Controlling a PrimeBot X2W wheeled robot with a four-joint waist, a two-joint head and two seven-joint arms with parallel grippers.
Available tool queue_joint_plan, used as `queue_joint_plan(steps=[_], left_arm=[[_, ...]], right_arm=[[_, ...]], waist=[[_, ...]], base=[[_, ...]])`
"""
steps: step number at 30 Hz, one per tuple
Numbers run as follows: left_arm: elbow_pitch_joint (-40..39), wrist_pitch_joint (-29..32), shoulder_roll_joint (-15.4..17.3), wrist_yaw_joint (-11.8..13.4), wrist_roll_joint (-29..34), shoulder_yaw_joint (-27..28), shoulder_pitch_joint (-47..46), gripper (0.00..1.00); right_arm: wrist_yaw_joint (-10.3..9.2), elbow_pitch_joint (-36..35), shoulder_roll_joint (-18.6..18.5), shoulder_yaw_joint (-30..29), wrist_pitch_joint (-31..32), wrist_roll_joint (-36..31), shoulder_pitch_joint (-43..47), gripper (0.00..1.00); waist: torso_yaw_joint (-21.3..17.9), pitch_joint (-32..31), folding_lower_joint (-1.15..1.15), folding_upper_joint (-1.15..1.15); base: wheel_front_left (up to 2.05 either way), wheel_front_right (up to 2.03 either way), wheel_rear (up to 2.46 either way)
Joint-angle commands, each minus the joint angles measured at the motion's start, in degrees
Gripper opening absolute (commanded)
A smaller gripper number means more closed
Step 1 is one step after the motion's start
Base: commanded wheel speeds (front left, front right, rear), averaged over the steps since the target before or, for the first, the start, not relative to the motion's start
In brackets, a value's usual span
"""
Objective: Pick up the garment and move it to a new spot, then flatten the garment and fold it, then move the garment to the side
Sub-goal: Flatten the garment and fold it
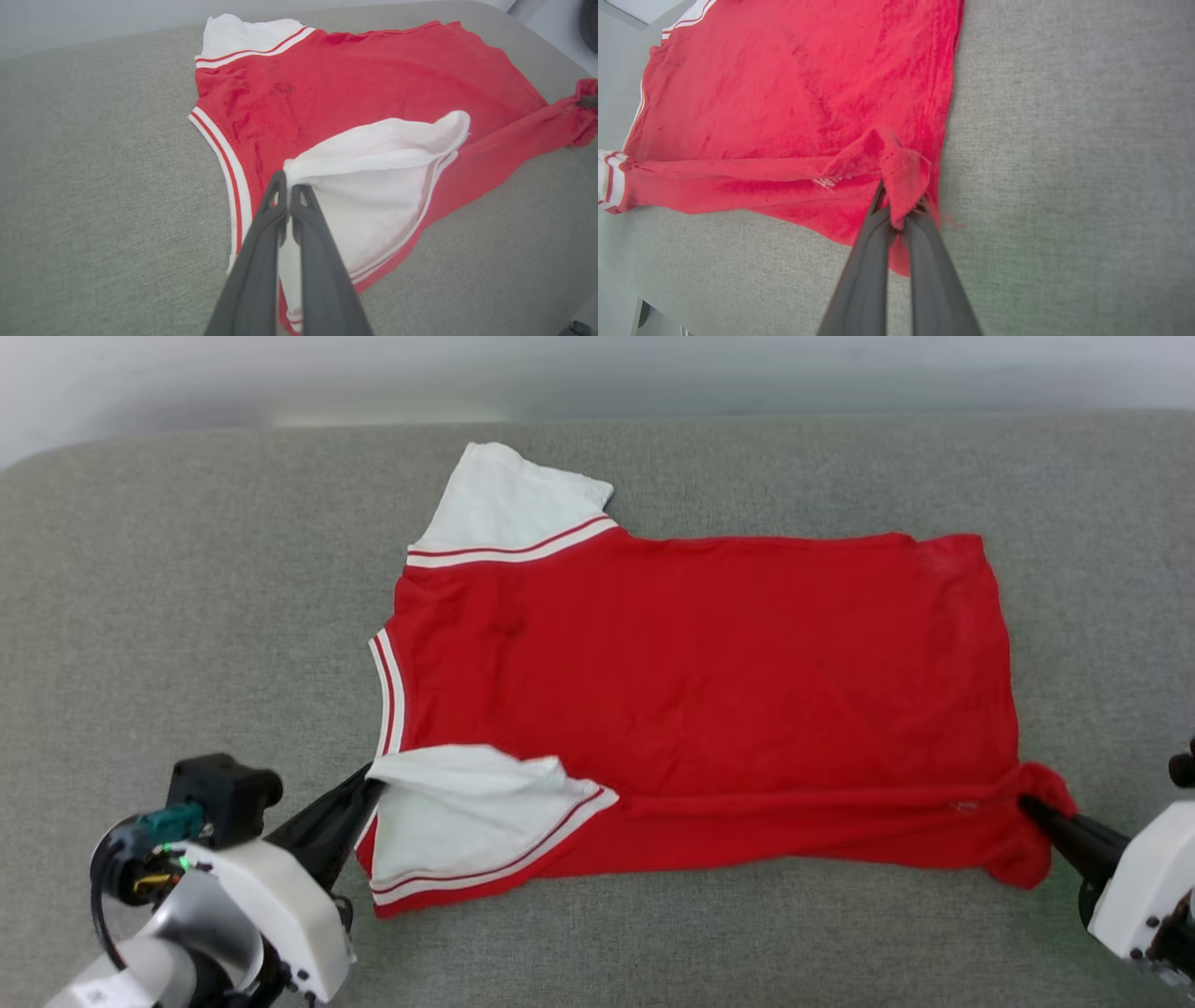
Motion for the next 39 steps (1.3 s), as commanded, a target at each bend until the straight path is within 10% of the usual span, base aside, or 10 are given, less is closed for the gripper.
queue_joint_plan(steps=[1, 17, 18, 19, 20, 29, 39], left_arm=[[0.6, 0.1, -0.5, 0.0, 0.0, 0.2, -1.0, 0.0], [18.4, 0.0, -8.3, -1.4, 3.8, -3.5, -12.5, 0.0], [19.2, -0.7, -8.8, -1.2, 3.6, -3.1, -12.7, 0.4], [19.9, -1.6, -9.0, -0.7, 3.9, -2.7, -13.0, 1.0], [20.6, -2.1, -9.4, -0.4, 4.0, -2.6, -13.1, 1.0], [20.0, -4.6, -11.0, 4.7, 2.8, -0.5, -9.4, 1.0], [5.8, 3.3, -7.3, 16.2, -0.1, 0.8, 2.1, 1.0]], right_arm=[[-0.02, 0.3, 0.4, 0.0, 0.0, -0.4, -0.9, 0.0], [-0.02, 6.8, 0.6, 6.4, -4.1, -4.7, -9.3, 0.0], [-0.02, 7.3, 0.5, 6.6, -4.5, -5.0, -9.5, 0.0], [-0.02, 7.6, 0.3, 6.7, -5.4, -5.8, -9.6, 0.48], [-0.02, 8.2, 0.4, 6.8, -5.9, -6.1, -9.7, 1.0], [-0.02, 7.0, -1.5, 8.5, -7.6, -14.1, -7.8, 1.0], [-0.02, -3.0, 7.7, -0.1, 2.8, -21.8, -0.8, 1.0]], waist=[[0.0, 0.8, -0.01, 0.0], [0.3, 3.3, -0.01, 0.0], [0.3, 3.0, -0.01, 0.0], [0.3, 2.7, -0.01, 0.0], [0.4, 2.3, -0.01, 0.0], [0.3, -2.7, -0.01, 0.0], [-0.8, -5.3, -0.01, 0.0]], base=[[0.0, 0.0, 0.0], [0.0, 0.0, 0.0], [0.0, 0.0, 0.0], [0.0, 0.0, 0.0], [0.0, 0.0, 0.0], [0.0, 0.0, 0.0], [0.0, 0.0, 0.0]])
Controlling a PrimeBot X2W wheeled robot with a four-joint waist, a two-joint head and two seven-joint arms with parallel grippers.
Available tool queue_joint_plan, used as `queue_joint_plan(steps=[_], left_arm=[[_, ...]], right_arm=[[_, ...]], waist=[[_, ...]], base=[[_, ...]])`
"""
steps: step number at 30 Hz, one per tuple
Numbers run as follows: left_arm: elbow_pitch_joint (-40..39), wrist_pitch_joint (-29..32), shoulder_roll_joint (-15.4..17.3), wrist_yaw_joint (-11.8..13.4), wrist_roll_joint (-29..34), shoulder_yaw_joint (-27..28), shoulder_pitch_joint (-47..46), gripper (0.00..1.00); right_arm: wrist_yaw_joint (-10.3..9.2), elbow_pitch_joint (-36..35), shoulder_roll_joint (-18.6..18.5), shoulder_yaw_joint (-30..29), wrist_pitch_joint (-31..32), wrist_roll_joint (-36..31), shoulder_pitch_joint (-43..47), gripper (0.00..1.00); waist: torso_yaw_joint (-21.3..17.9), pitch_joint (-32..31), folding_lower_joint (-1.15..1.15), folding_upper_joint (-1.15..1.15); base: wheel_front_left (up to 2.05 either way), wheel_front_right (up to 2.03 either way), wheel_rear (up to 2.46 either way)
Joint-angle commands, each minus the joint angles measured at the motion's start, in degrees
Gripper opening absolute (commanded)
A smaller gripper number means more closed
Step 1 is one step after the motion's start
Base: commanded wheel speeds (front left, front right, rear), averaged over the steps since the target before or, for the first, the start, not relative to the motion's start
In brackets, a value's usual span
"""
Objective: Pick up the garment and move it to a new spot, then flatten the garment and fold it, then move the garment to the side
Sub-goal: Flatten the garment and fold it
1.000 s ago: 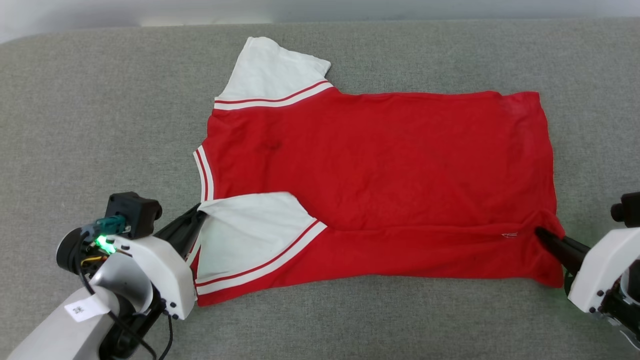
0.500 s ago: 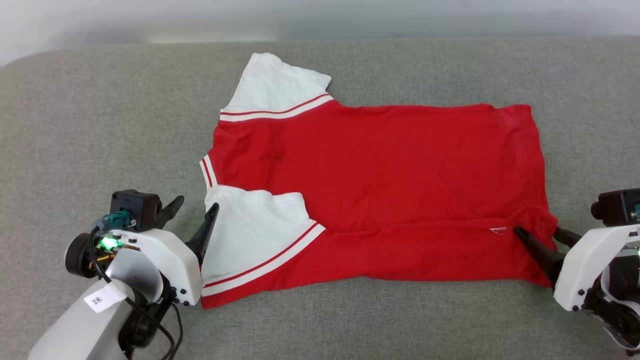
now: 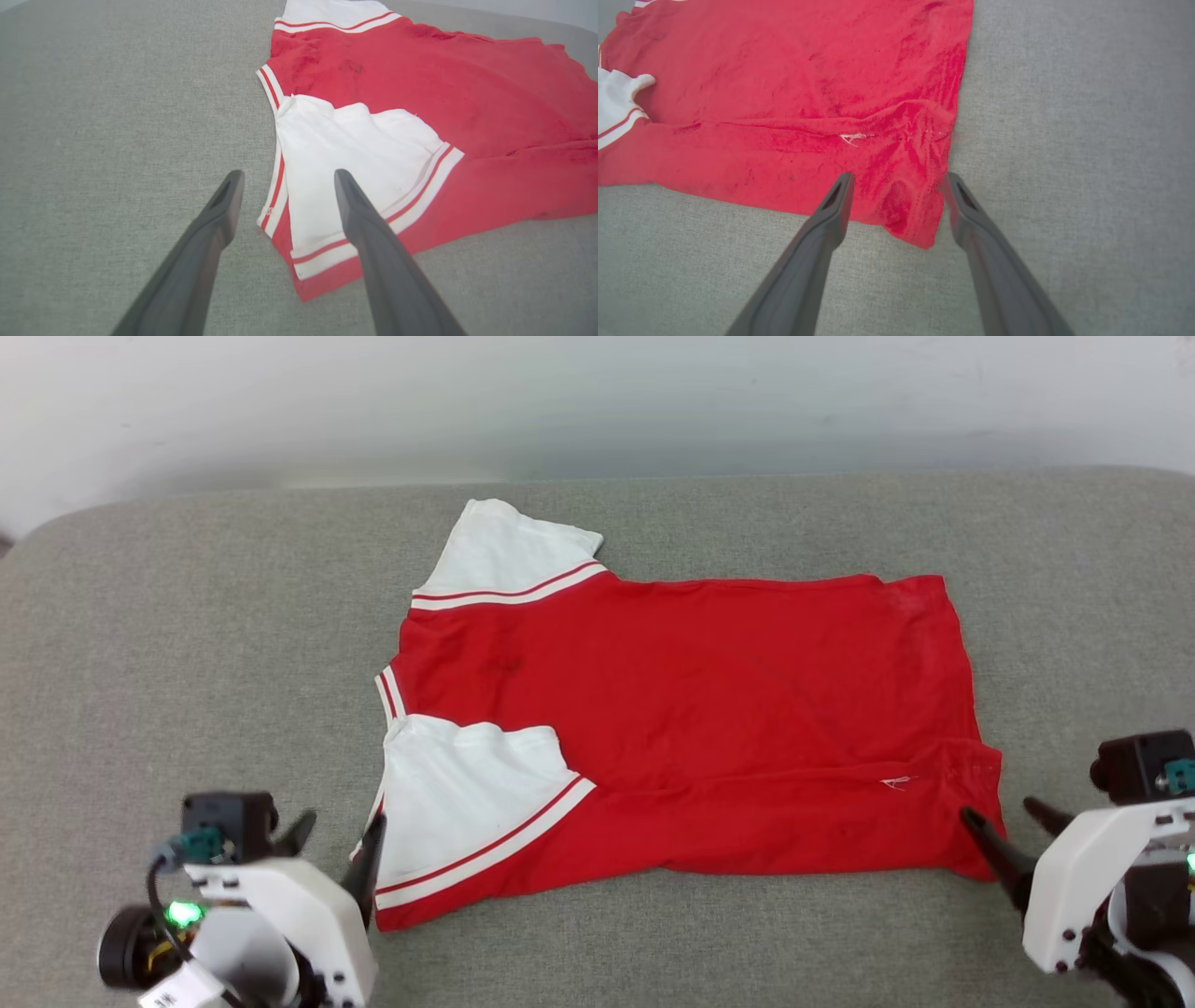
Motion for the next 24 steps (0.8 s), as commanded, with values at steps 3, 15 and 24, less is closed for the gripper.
queue_joint_plan(steps=[3, 15, 24], left_arm=[[-3.7, 3.9, 2.1, 3.9, 0.7, -1.1, 3.2, 1.0], [-5.1, 10.5, 2.8, 7.1, 0.4, -3.5, 3.4, 1.0], [1.8, 12.5, 0.6, 4.0, -2.0, -5.3, 2.6, 1.0]], right_arm=[[-0.02, -4.9, 4.8, -3.4, 5.4, -2.0, 2.6, 1.0], [-0.02, -15.6, 12.8, -7.1, 14.4, -8.4, 5.7, 1.0], [-0.02, -17.0, 12.7, -6.4, 13.4, -9.0, 5.1, 1.0]], waist=[[-0.5, 0.6, 0.01, 0.0], [-1.9, 5.2, 0.01, 0.0], [-2.8, 7.8, 0.01, 0.0]], base=[[0.0, 0.0, 0.0], [0.0, 0.0, 0.0], [0.0, 0.0, 0.0]])
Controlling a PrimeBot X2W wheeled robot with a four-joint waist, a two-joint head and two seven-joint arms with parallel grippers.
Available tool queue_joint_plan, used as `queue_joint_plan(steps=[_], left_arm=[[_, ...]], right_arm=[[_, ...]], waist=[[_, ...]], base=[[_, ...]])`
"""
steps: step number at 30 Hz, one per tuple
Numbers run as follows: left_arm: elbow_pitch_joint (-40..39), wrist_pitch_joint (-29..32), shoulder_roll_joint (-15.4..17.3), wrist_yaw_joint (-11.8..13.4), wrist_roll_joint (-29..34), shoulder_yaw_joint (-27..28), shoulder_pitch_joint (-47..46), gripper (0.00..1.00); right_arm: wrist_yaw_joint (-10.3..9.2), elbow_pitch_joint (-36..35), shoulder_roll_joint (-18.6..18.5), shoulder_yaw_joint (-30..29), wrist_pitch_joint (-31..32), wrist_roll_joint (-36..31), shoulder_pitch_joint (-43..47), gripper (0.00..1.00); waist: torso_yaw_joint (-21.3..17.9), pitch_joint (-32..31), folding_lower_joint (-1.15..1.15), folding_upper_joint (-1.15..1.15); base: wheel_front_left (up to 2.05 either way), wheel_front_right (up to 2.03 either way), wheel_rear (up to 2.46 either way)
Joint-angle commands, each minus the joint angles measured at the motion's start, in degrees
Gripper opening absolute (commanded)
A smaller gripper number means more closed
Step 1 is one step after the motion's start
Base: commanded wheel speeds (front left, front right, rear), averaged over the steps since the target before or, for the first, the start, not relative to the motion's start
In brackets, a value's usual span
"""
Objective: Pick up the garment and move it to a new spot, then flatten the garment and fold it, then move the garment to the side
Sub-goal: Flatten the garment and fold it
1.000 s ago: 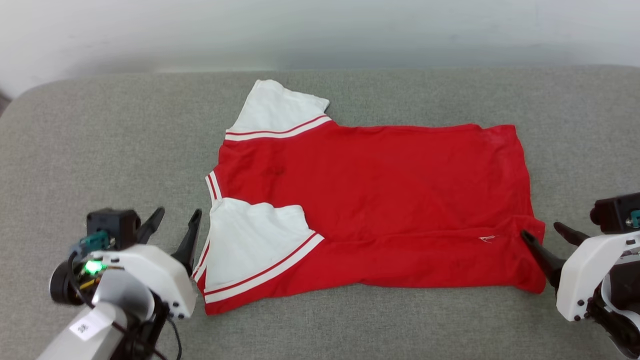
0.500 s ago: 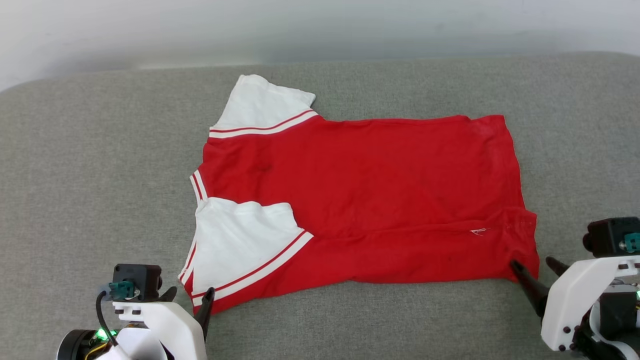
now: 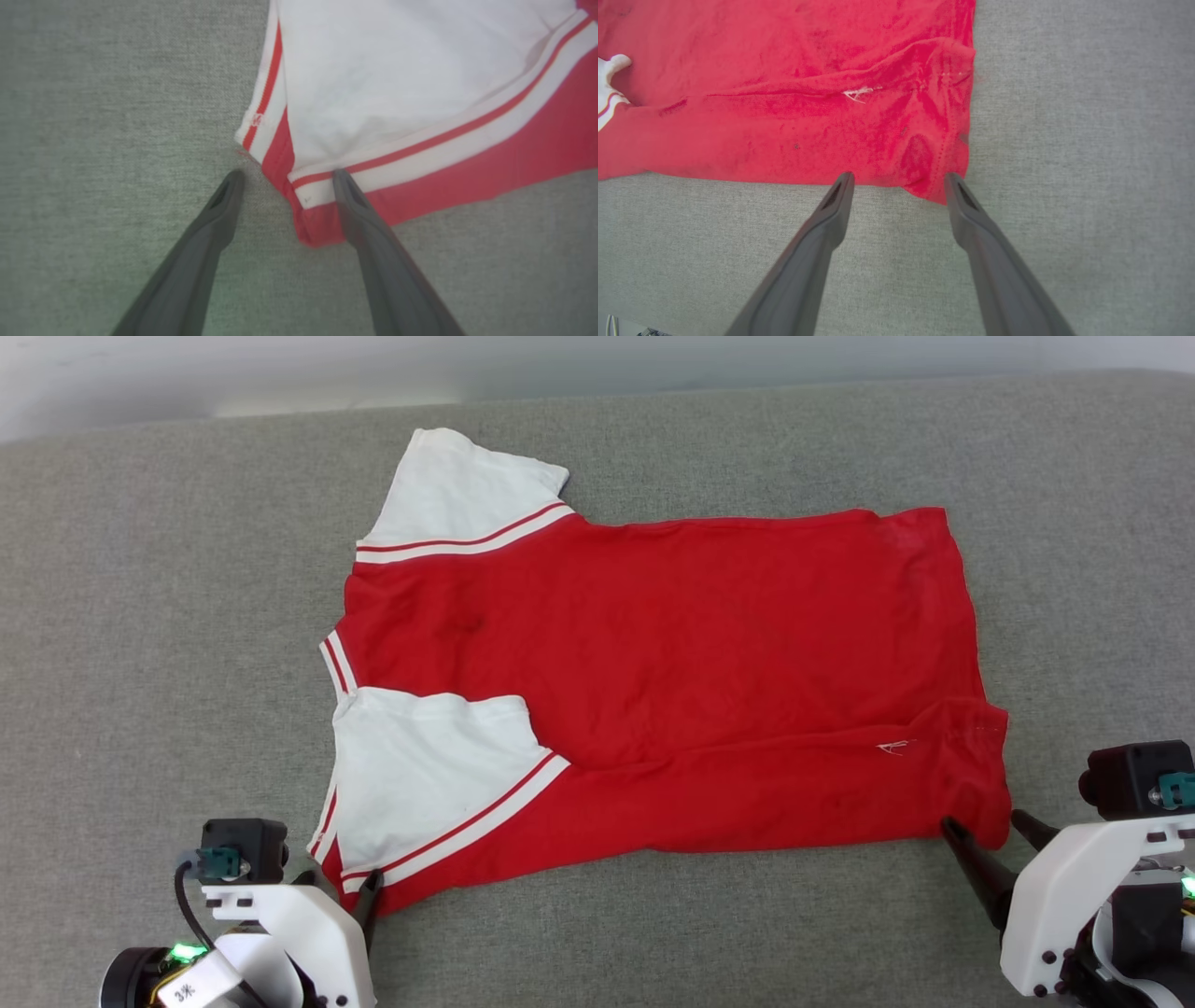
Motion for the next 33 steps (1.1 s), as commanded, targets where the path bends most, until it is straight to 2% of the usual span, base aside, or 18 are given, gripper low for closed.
queue_joint_plan(steps=[1, 2, 3, 5, 12, 17, 25, 33], left_arm=[[2.0, 1.7, -1.5, -1.2, -1.5, -1.5, 0.7, 0.92], [2.5, 2.1, -2.0, -1.8, -2.1, -1.7, 0.8, 0.21], [2.9, 2.4, -2.4, -2.4, -2.8, -1.8, 0.8, 0.0], [3.3, 2.3, -2.7, -3.2, -3.3, -1.9, 0.6, 0.0], [1.2, -1.5, -2.0, -3.6, -1.4, -0.1, -1.7, 0.0], [-4.0, -3.8, -0.5, -2.3, 1.6, 0.5, -3.1, 0.0], [-12.4, -3.9, 1.5, 0.7, 5.0, 0.9, -3.7, 0.0], [-13.8, -3.6, 1.4, 0.9, 5.4, 0.3, -3.7, 0.0]], right_arm=[[-0.02, -0.3, -0.3, 0.0, -0.3, -0.6, -0.6, 1.0], [-0.02, -0.3, -0.4, 0.0, -0.4, -0.7, -0.7, 1.0], [-0.02, -0.3, -0.6, -0.1, -0.6, -0.8, -0.9, 1.0], [-0.02, -0.1, -1.1, -0.3, -1.0, -1.5, -1.2, 1.0], [-0.02, 2.2, -2.3, -0.8, -1.2, -3.4, -2.5, 1.0], [-0.02, 5.7, -3.0, -1.6, -0.7, -5.2, -3.5, 1.0], [-0.02, 12.6, -2.1, -3.0, 0.0, -7.8, -5.0, 1.0], [-0.01, 19.0, -1.1, -1.7, 0.6, -6.6, -4.9, 1.0]], waist=[[-0.1, 0.3, 0.01, 0.0], [-0.1, 0.4, 0.01, 0.0], [0.0, 0.5, 0.01, 0.0], [0.2, 0.4, 0.01, 0.0], [1.6, -1.0, 0.01, 0.0], [3.1, -1.8, 0.01, 0.0], [4.8, -1.0, 0.01, 0.0], [5.7, 0.9, 0.01, 0.0]], base=[[0.0, 0.0, 0.0], [0.0, 0.0, 0.0], [0.0, 0.0, 0.0], [0.0, 0.0, 0.0], [0.0, 0.0, 0.0], [0.0, 0.0, 0.0], [0.0, 0.0, 0.0], [0.0, 0.0, 0.0]])
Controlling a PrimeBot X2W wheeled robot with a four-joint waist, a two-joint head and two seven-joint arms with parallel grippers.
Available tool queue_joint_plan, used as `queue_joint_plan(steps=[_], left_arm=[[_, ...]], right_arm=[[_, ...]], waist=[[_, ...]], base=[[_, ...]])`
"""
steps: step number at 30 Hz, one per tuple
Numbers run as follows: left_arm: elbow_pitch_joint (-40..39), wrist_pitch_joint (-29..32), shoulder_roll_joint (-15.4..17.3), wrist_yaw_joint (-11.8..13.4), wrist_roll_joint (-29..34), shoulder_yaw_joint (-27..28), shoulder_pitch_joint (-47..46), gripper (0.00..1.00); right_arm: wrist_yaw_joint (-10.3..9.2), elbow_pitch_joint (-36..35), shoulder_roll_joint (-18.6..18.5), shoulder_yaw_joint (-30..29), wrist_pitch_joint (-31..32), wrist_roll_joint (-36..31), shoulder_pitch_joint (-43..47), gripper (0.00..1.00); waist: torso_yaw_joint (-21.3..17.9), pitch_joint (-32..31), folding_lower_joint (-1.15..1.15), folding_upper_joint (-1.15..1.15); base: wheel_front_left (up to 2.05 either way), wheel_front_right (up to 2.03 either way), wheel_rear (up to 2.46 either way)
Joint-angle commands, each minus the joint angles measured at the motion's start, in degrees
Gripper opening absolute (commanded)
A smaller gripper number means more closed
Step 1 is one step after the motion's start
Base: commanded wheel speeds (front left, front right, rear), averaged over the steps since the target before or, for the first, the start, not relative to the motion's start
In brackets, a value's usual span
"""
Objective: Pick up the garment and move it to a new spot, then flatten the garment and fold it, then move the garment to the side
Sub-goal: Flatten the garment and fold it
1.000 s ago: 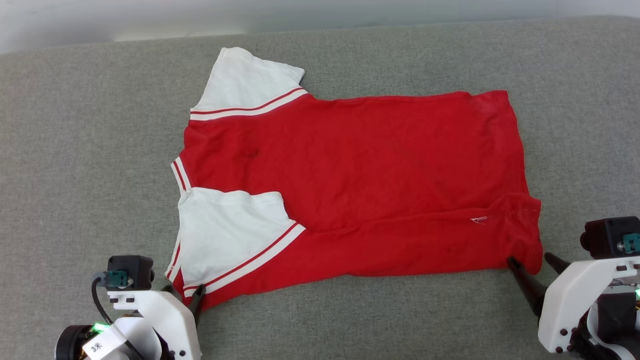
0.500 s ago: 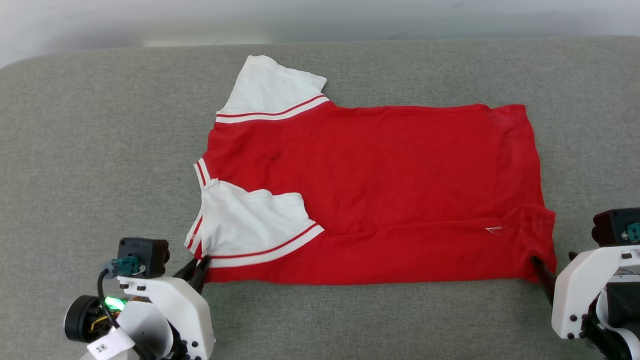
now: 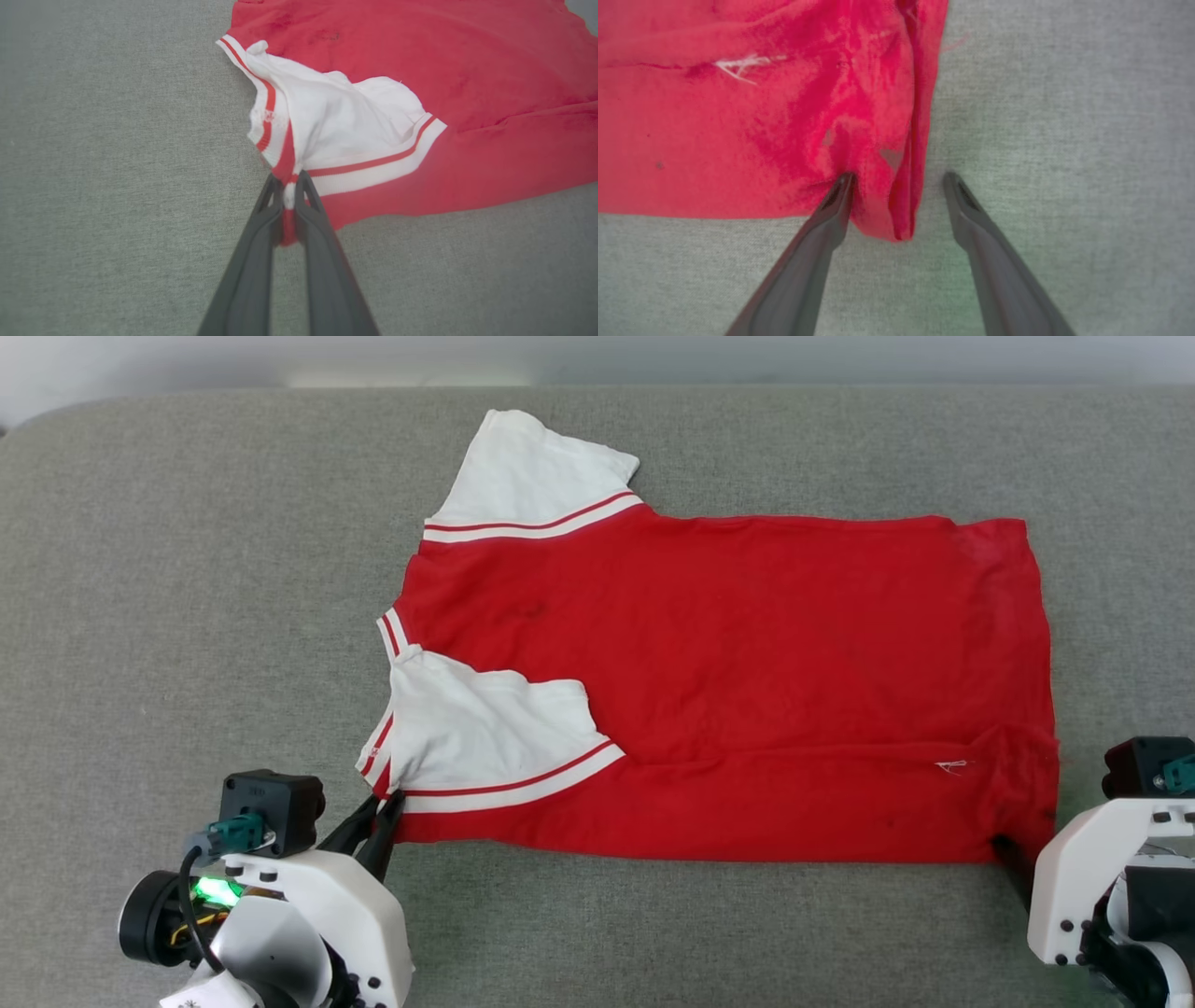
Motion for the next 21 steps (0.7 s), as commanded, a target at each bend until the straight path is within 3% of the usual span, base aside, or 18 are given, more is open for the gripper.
queue_joint_plan(steps=[1, 5, 7, 8, 9, 21], left_arm=[[0.1, 0.1, -0.3, -0.2, -0.2, 0.0, -0.5, 0.0], [1.3, 0.2, -0.4, -0.7, -1.0, 0.0, -0.5, 0.0], [2.1, 0.3, -0.3, -0.9, -1.3, 0.0, -0.3, 0.0], [2.4, 0.3, -0.3, -1.0, -1.6, 0.0, -0.1, 0.0], [2.8, 0.3, -0.4, -1.1, -1.7, 0.0, 0.2, 0.0], [4.7, 0.8, 2.2, -1.2, -4.7, -0.2, 7.0, 0.0]], right_arm=[[0.01, 2.2, 0.9, 1.2, 0.3, 0.4, 0.4, 1.0], [0.08, 4.6, 0.7, 2.4, -0.2, 0.8, 0.1, 1.0], [0.08, 5.8, 0.6, 3.1, -0.2, 1.1, 0.1, 0.79], [0.08, 6.2, 0.5, 3.3, -0.2, 1.2, 0.0, 0.21], [0.08, 6.5, 0.2, 3.7, -0.5, 1.4, 0.2, 0.0], [-0.05, 1.2, -4.5, 0.2, -2.6, 3.4, 3.5, 0.0]], waist=[[0.1, 0.3, 0.0, 0.0], [0.4, 1.2, 0.0, 0.0], [0.4, 1.3, 0.0, 0.0], [0.5, 1.2, 0.0, 0.0], [0.5, 1.0, 0.0, 0.0], [-0.6, -7.5, 0.0, 0.0]], base=[[0.0, 0.0, 0.0], [0.0, 0.0, 0.0], [0.0, 0.0, 0.0], [0.0, 0.0, 0.0], [0.0, 0.0, 0.0], [0.0, 0.0, 0.0]])
